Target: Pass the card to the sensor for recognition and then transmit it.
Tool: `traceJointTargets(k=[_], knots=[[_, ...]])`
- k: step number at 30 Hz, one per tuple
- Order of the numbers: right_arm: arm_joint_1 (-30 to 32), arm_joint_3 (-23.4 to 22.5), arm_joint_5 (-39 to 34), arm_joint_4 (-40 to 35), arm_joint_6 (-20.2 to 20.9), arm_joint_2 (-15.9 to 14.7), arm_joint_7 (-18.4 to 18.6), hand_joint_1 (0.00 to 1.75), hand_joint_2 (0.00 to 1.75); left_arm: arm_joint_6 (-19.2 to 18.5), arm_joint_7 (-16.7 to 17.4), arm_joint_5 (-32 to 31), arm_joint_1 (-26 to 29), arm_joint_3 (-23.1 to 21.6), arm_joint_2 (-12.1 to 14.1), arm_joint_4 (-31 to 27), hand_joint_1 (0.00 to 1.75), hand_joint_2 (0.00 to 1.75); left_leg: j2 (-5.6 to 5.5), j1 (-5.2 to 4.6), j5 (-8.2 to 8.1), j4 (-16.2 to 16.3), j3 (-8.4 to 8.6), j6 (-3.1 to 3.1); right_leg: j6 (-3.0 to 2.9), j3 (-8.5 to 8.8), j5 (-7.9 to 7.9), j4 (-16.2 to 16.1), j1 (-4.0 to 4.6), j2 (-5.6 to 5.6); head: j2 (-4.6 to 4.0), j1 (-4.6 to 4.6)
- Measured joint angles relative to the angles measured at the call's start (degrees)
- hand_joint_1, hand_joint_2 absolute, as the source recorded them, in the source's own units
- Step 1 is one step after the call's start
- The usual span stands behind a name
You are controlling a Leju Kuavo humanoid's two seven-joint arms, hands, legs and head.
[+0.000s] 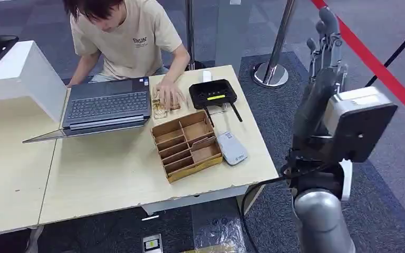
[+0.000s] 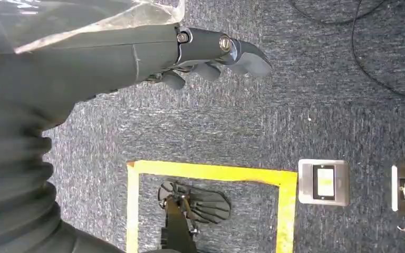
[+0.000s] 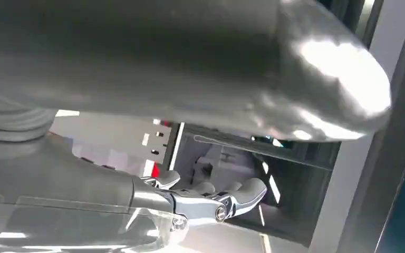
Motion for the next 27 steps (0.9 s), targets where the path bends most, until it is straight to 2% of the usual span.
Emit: traceJointTargets(k=[9,15,25,27], knots=[[-1.19,0.39,-5.97,0.96,-1.60,-0.09,0.92,0.00,0.00,0.17,0.00,0.57,-0.21,0.09,0.31,0.00,0.00,1.75,0.00,0.00,0.00,0.00,0.00,0.00,0.00,0.01,0.00,0.00,0.00,0.00,0.00,0.00],[-1.43,0.59,-5.70,1.84,-1.64,-0.26,0.85,0.00,0.00,0.17,0.04,0.70,-0.50,0.15,0.57,0.00,0.00,1.75,0.00,0.00,0.00,0.00,0.00,0.00,0.00,0.00,0.00,0.00,0.00,0.00,0.00,0.00],[-1.61,1.42,-7.26,3.59,3.87,-2.06,1.36,0.00,0.00,0.09,-0.11,0.76,-0.69,0.57,0.81,0.00,0.00,1.75,-0.01,0.00,0.00,0.00,-0.01,0.00,0.00,0.00,0.00,-0.01,0.00,0.00,0.00,0.02],[-0.69,1.57,-6.70,4.54,5.00,-2.69,0.05,0.00,0.00,-0.04,-0.11,0.63,-0.64,0.57,0.83,0.00,0.00,1.75,-0.03,0.00,0.00,0.00,-0.02,0.00,0.00,0.00,0.00,-0.01,0.00,-0.01,0.00,0.02]])
